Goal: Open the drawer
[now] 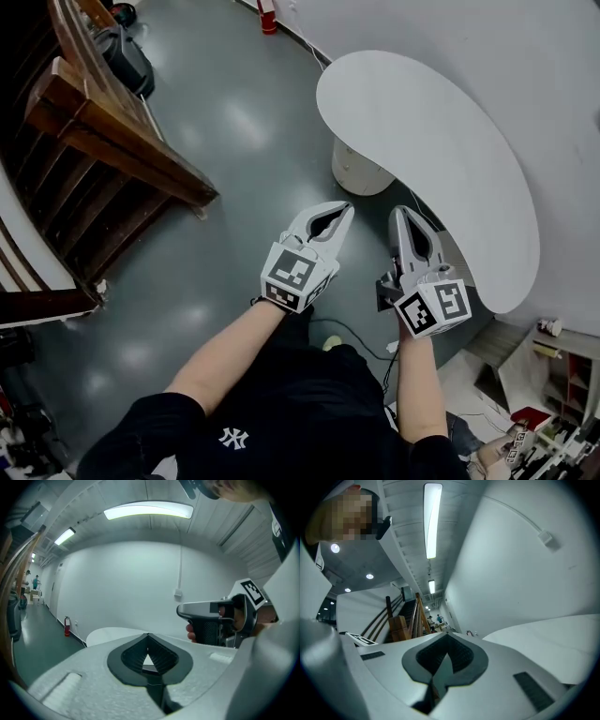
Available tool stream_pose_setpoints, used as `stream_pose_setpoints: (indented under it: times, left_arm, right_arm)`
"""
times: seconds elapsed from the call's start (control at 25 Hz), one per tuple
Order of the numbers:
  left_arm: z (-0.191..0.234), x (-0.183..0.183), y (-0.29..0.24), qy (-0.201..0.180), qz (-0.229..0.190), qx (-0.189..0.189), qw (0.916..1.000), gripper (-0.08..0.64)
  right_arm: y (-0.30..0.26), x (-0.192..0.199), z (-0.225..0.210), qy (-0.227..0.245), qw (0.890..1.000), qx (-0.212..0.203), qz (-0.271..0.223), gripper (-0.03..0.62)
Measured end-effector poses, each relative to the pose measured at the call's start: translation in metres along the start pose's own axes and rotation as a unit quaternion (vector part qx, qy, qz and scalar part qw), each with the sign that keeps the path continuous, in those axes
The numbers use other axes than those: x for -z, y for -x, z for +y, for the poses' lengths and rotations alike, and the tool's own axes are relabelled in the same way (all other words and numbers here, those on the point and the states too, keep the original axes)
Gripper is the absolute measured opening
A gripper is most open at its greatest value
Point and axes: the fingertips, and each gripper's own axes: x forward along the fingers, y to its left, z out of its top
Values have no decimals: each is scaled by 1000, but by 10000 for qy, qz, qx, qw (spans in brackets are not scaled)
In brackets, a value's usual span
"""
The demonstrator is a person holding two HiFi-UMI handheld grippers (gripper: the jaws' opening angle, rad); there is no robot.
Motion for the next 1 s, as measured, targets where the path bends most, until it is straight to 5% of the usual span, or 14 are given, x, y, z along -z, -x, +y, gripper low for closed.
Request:
stream_pose_setpoints:
  times: [0.6,1.0]
  left_arm:
    - [133,104,-130,33,385,-47,9992,8]
    - [199,290,-243,-181,423,-373,9982,8]
  right_arm:
    - [-147,79,-85,192,9990,283,287,14]
    - [-199,230,-193,618,9979,77,161,14]
